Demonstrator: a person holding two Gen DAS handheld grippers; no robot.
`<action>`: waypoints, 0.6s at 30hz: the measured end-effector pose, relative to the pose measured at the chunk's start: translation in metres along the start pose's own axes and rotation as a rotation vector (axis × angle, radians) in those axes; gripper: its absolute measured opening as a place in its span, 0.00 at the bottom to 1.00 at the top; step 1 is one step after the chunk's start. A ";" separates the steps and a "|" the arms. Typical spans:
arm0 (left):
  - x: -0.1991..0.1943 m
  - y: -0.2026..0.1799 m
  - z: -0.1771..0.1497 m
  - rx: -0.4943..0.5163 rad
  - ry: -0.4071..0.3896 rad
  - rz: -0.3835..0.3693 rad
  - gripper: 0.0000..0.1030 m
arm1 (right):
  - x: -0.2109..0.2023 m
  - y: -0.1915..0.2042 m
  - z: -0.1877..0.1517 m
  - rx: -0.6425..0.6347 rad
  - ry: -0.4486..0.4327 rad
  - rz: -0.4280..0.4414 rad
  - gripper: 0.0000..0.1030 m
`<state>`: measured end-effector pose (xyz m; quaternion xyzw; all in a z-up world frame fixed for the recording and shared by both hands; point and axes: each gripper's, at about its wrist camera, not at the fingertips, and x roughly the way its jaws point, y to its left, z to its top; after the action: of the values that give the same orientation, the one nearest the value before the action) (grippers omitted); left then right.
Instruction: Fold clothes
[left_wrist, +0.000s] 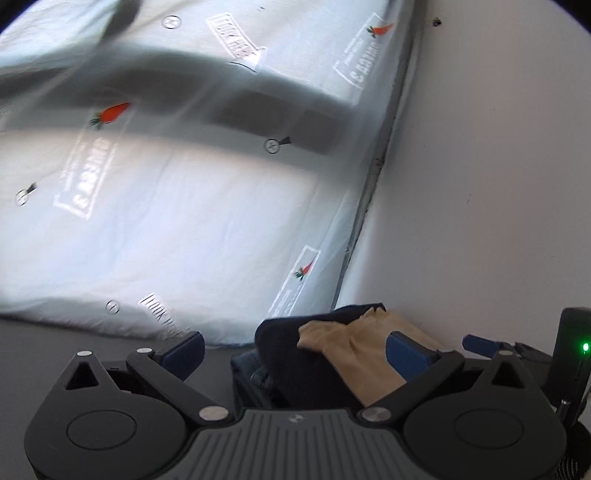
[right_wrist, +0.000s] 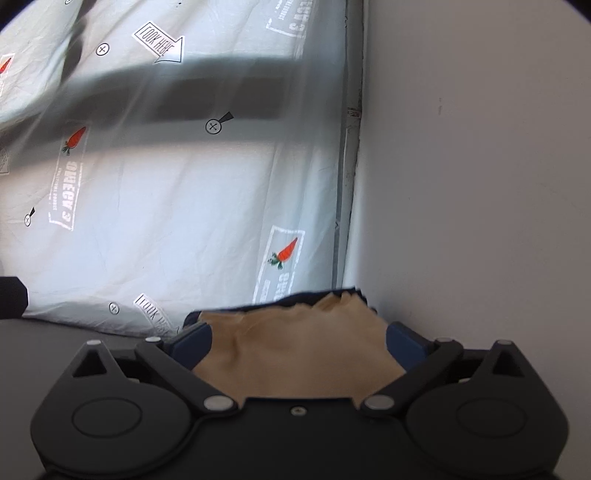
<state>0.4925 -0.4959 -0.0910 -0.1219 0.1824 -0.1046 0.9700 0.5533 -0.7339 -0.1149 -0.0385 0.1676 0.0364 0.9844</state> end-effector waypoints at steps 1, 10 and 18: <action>-0.013 0.002 -0.008 -0.013 -0.018 0.009 1.00 | -0.011 0.005 -0.005 -0.007 -0.003 0.001 0.99; -0.114 0.017 -0.035 0.010 -0.030 0.156 1.00 | -0.104 0.053 -0.041 0.087 0.009 0.168 0.99; -0.208 0.084 -0.021 -0.086 -0.012 0.160 1.00 | -0.181 0.134 -0.035 0.174 -0.049 0.275 1.00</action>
<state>0.3078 -0.3686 -0.0649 -0.1493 0.1898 -0.0183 0.9702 0.3603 -0.6139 -0.0967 0.0709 0.1496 0.1569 0.9736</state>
